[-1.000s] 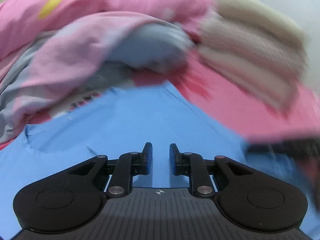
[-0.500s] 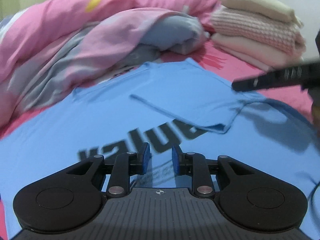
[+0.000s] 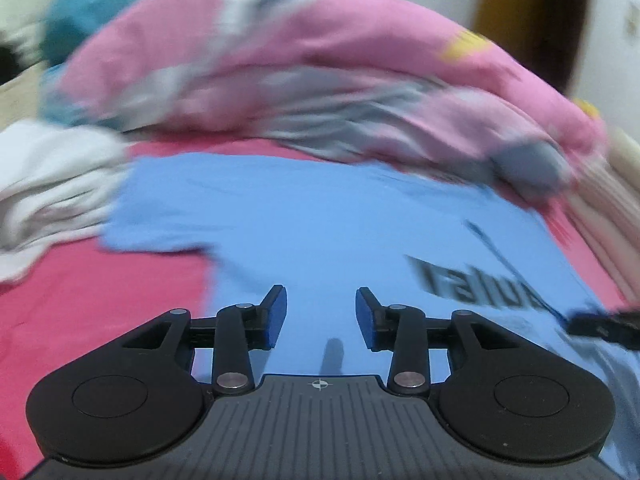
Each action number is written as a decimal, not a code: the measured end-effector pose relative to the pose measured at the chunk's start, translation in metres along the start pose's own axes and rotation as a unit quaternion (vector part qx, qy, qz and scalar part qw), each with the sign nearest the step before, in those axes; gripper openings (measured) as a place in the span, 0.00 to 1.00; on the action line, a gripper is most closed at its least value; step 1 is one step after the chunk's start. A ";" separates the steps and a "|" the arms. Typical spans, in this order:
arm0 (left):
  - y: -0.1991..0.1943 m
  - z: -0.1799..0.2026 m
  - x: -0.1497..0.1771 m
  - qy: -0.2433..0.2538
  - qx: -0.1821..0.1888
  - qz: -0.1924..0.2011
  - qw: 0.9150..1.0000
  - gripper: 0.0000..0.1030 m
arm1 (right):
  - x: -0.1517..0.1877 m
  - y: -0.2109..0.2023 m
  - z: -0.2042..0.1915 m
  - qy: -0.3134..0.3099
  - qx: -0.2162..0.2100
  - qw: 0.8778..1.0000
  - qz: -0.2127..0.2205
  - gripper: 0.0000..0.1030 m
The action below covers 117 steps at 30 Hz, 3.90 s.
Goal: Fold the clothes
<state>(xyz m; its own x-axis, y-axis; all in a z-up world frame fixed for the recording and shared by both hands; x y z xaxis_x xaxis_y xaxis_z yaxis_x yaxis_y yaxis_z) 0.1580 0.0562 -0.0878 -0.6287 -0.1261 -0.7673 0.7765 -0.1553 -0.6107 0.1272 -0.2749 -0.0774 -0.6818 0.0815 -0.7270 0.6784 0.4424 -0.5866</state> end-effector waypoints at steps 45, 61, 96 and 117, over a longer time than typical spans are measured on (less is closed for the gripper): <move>0.038 -0.072 -0.031 -0.068 -0.052 0.154 0.984 0.04 | -0.143 0.324 -0.282 -0.191 -0.042 0.959 -0.206 0.53; 0.032 -0.065 -0.031 -0.057 -0.044 0.158 0.985 0.04 | -0.136 0.305 -0.266 -0.245 -0.030 0.956 -0.157 0.05; 0.057 0.062 0.002 0.138 0.127 0.023 0.982 0.12 | -0.069 0.169 -0.016 0.166 -0.055 0.982 0.068 0.05; 0.048 0.019 0.012 0.251 0.023 0.028 0.967 0.35 | -0.016 0.135 -0.031 0.192 -0.053 0.980 -0.027 0.42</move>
<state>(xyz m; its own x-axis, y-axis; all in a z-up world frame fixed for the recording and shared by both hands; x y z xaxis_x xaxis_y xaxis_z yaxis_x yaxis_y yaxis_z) 0.1872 0.0289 -0.1228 -0.4766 0.3544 -0.8046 0.7987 -0.2078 -0.5646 0.2214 -0.1886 -0.1340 -0.7825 0.3764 -0.4960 0.6200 0.5437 -0.5657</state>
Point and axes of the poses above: each gripper's, at about its wrist camera, not at the fingertips, and y roughly the way its jaws point, z to its right, x to its underside, the point moved 5 cm from there along y, roughly the way its jaws point, and after that the axes turned 2 degrees about -x, right-handed, at the moved point
